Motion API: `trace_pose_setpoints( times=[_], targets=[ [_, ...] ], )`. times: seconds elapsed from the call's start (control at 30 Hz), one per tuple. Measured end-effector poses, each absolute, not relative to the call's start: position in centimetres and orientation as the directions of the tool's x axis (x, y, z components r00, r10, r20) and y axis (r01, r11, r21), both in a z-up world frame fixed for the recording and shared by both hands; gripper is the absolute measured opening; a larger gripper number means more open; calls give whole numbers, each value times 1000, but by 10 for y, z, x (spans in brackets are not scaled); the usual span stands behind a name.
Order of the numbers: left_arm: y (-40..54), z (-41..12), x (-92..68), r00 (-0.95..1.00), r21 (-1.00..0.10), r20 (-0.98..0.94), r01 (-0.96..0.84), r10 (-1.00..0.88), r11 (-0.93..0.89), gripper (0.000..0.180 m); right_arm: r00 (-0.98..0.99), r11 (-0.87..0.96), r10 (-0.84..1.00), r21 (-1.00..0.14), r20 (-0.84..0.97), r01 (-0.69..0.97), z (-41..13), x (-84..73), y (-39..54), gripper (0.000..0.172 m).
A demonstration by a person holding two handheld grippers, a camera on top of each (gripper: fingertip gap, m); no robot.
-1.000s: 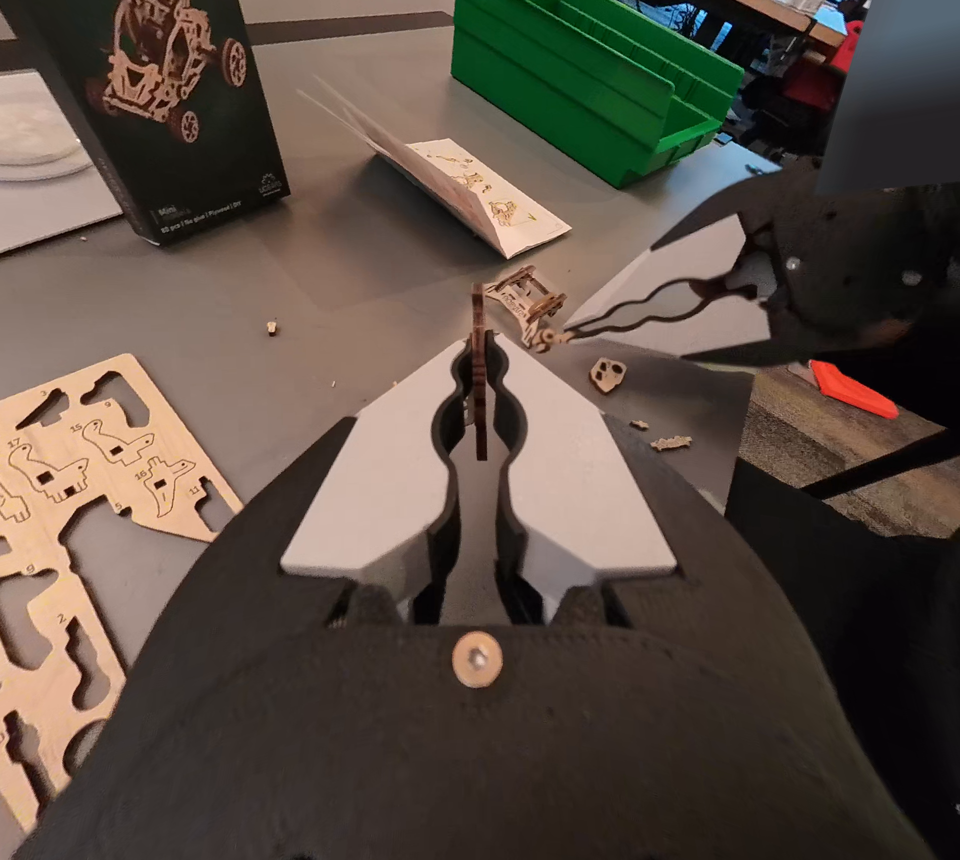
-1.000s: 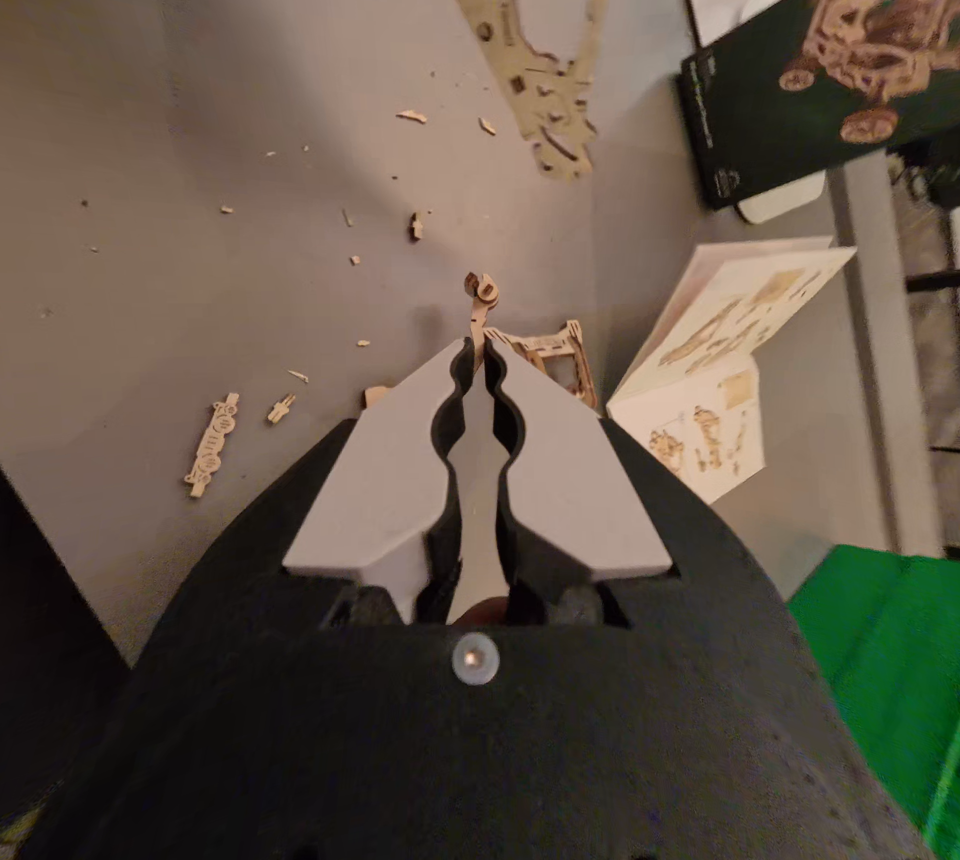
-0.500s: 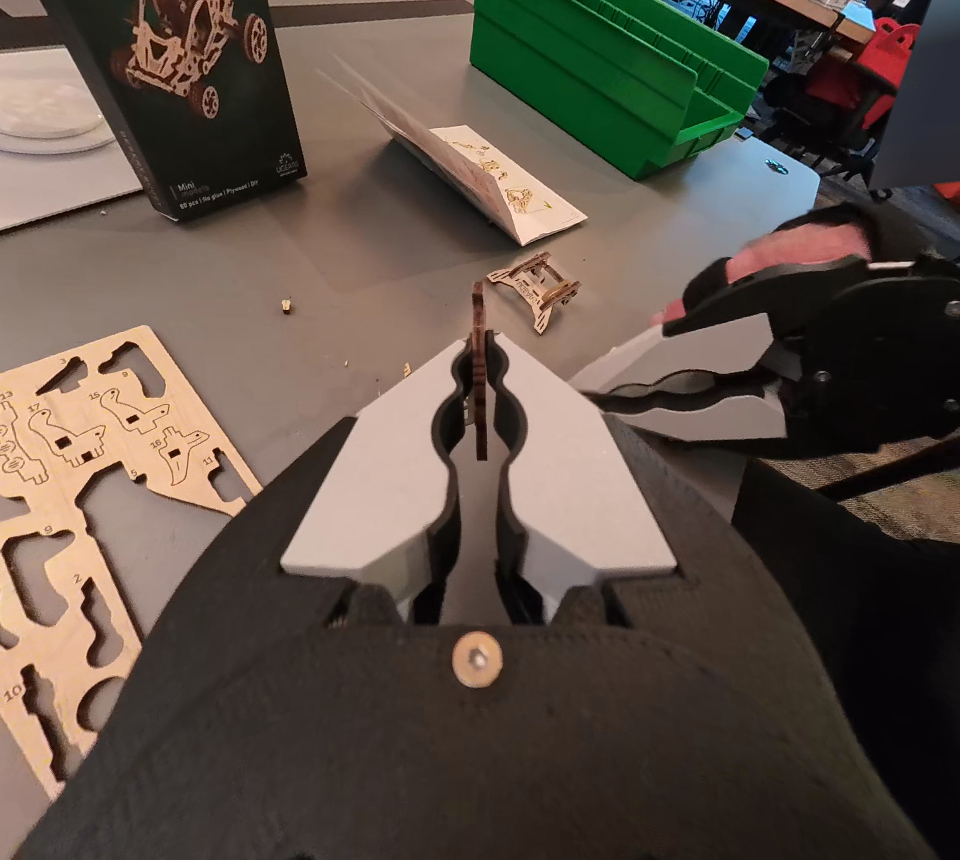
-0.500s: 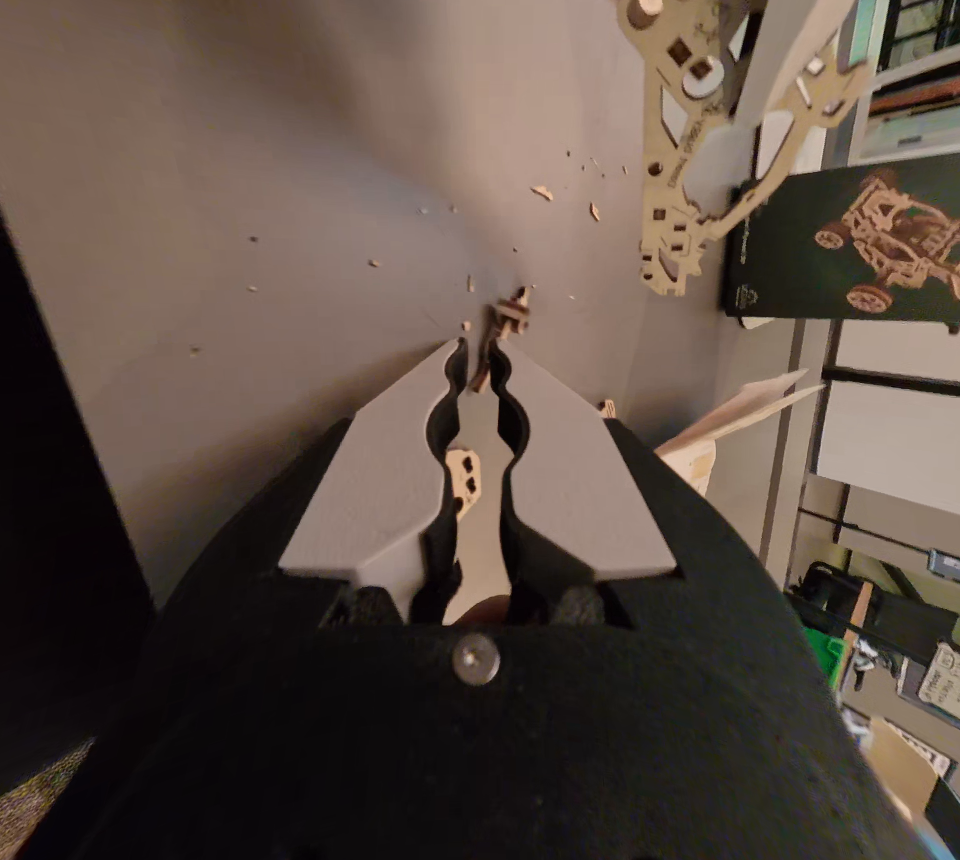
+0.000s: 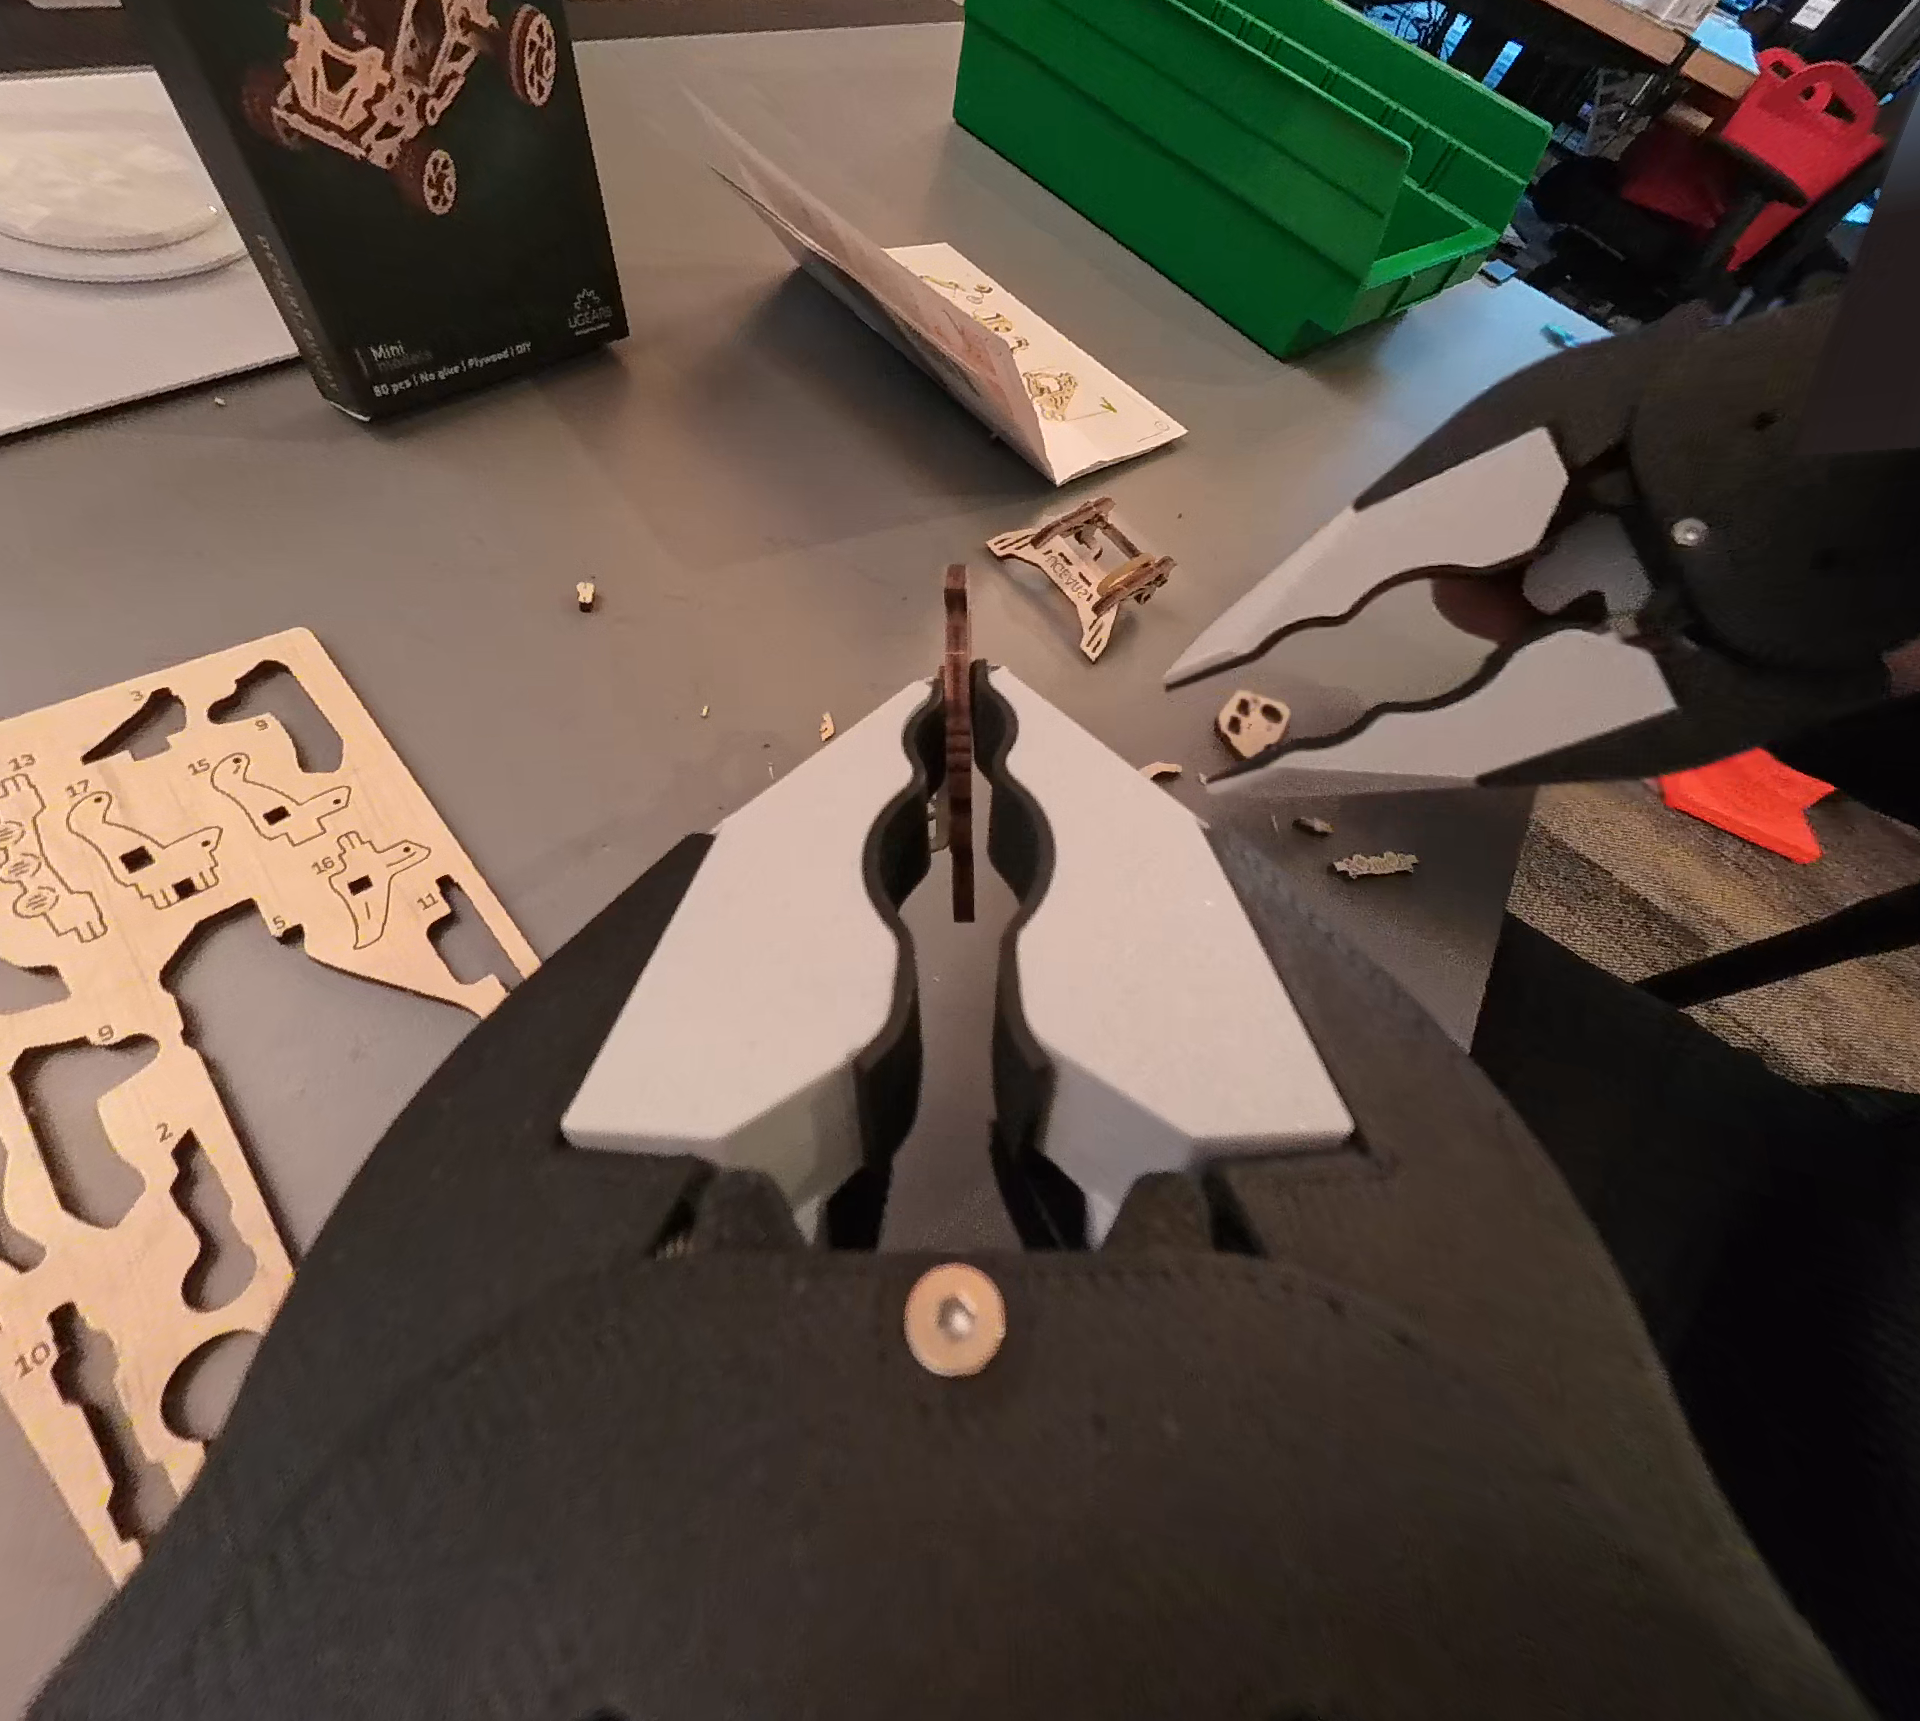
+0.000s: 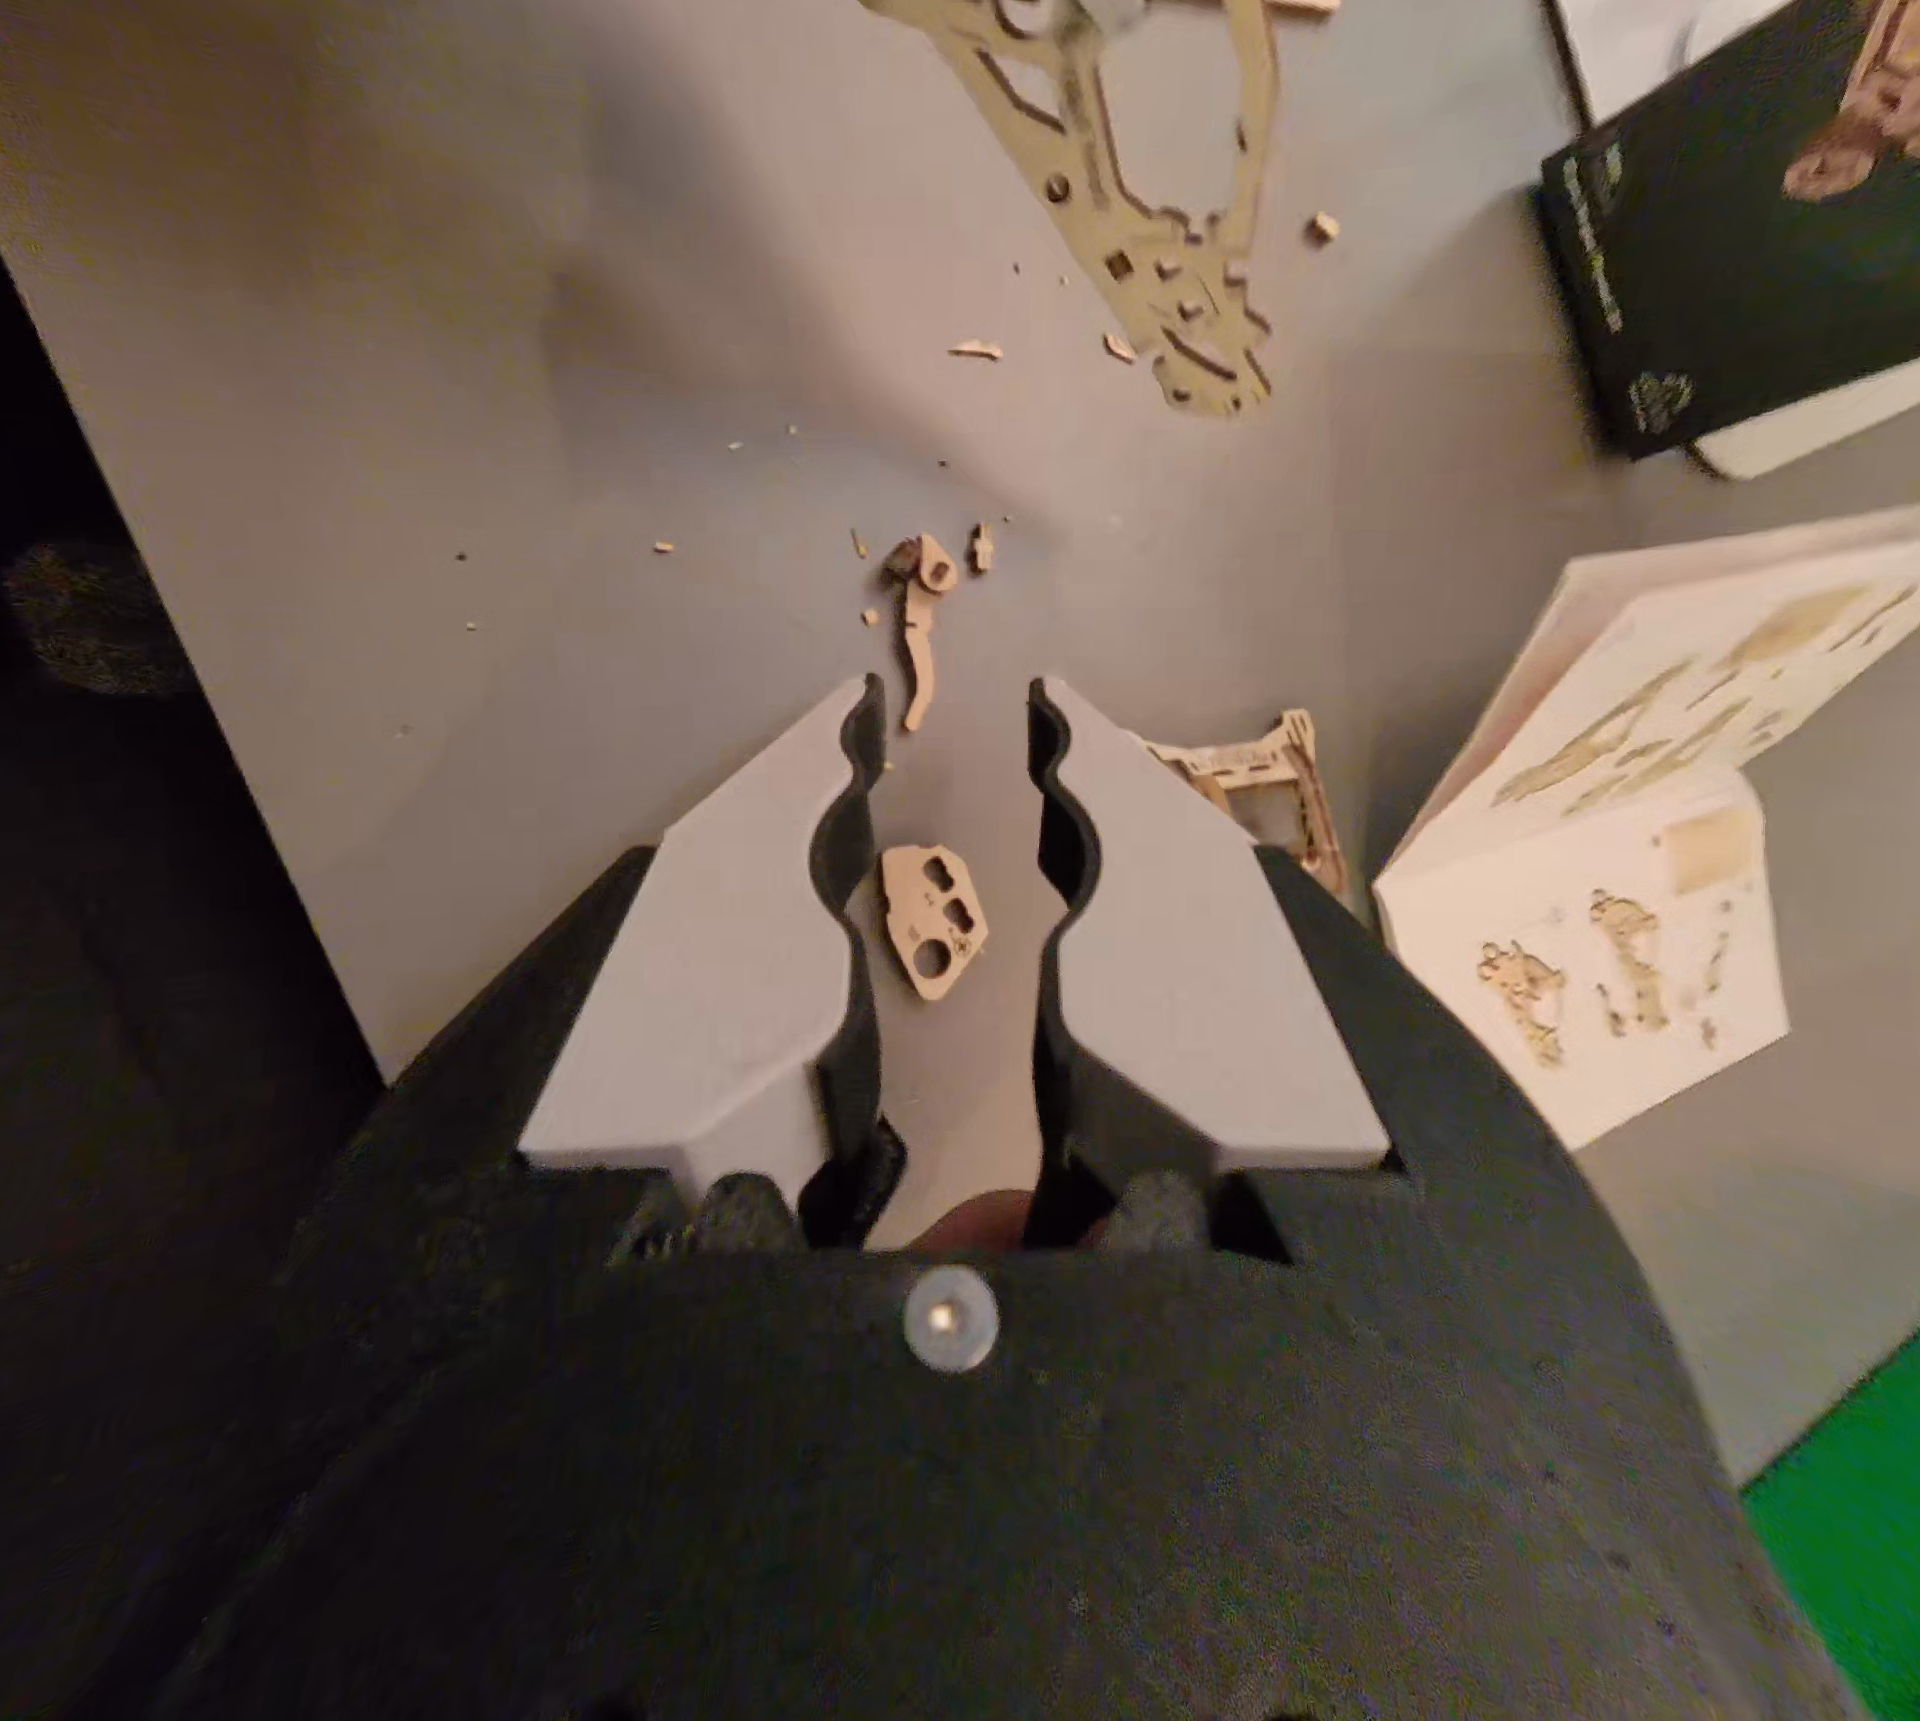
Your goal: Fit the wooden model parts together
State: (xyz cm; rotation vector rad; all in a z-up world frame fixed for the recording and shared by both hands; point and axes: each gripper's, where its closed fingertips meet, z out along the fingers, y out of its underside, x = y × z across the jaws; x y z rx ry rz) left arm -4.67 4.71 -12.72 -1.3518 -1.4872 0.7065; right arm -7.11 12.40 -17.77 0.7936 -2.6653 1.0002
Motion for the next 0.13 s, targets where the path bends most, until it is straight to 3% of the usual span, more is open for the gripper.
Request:
trace_pose_setpoints(
  times=[0.03,0.13],
  targets=[
    [47,-127,-47,84,-892,269,397,959,216,1,-853,639,-407,-565,326,-522,-180,-74,124,25],
    [45,-128,-47,75,-891,269,397,960,219,1,-883,649,-399,-605,247,-462,-183,-71,124,21]
  ],
)
